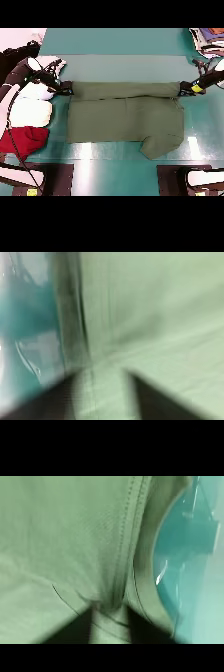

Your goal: Fold the shirts.

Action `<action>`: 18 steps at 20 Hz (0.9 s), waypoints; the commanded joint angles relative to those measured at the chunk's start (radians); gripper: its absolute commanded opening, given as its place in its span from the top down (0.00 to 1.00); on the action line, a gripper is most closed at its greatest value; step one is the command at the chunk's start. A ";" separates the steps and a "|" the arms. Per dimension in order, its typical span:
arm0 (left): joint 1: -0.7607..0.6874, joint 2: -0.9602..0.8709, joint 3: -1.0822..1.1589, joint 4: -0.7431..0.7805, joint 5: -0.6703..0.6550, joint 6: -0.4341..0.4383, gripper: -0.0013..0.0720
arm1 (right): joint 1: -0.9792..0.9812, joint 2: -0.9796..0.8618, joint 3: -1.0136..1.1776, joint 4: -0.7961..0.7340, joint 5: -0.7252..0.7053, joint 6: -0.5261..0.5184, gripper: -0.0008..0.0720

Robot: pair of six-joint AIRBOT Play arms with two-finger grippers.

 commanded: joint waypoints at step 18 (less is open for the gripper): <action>0.000 0.642 -0.892 -0.135 0.031 -0.019 0.29 | -0.094 0.457 -0.072 0.026 0.196 -0.031 0.50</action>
